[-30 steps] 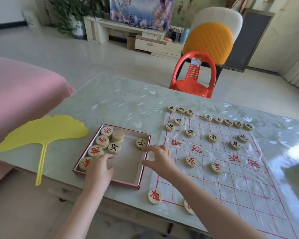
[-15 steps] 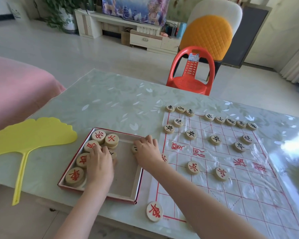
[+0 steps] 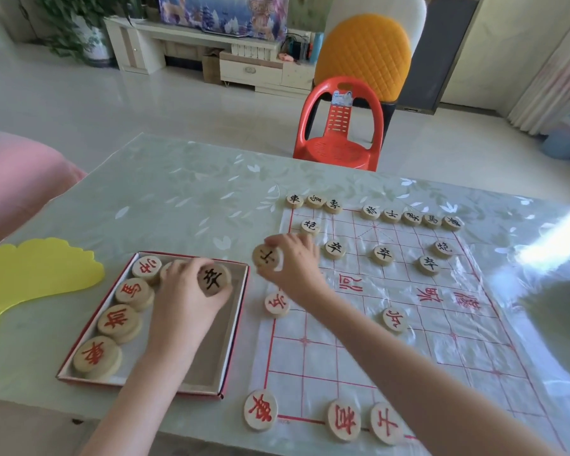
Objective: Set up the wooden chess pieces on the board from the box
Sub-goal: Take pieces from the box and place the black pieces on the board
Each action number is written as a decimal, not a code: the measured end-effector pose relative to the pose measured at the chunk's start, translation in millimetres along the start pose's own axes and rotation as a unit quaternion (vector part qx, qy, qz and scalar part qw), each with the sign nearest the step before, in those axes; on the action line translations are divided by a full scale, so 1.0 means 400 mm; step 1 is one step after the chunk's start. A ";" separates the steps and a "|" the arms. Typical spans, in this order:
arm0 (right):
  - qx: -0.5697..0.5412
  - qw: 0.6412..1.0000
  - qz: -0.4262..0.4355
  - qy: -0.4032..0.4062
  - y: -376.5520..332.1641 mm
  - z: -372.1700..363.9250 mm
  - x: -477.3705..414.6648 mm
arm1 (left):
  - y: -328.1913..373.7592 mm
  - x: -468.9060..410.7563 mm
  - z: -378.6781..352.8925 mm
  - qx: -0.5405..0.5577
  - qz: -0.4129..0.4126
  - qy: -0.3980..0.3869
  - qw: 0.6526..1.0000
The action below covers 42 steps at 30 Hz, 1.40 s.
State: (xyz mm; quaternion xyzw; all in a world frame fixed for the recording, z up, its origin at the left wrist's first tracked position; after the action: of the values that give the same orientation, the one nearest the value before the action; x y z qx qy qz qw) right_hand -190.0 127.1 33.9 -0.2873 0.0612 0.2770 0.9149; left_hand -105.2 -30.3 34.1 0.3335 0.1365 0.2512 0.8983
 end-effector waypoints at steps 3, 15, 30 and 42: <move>-0.017 0.997 -0.072 0.024 0.130 0.111 0.014 | 0.110 0.017 -0.064 0.080 -0.039 -0.048 0.995; 0.026 0.989 -0.122 0.074 0.526 0.263 -0.062 | 0.392 0.010 -0.398 0.111 -0.101 -0.157 0.976; 0.053 0.991 -0.113 0.046 0.686 0.154 -0.271 | 0.402 -0.039 -0.508 0.084 -0.098 -0.181 0.975; 0.024 0.991 -0.075 0.106 0.648 0.199 -0.160 | 0.417 -0.014 -0.495 0.074 -0.103 -0.187 0.974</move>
State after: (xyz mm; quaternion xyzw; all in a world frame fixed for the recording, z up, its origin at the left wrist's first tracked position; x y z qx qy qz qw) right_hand -388.0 318.0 -10.3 -0.2971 0.1429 0.1735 0.9280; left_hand -251.5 180.3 -0.7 0.4244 0.0179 0.0798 0.9018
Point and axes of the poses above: each hand's wrist, its own x-axis away from the middle knuckle, its own z-axis out of the back of the hand, y = z × x, the point moved 2 cm from there along -x, towards the middle knuckle, and after that the axes turned 12 degrees about z, right-handed, at the moved point
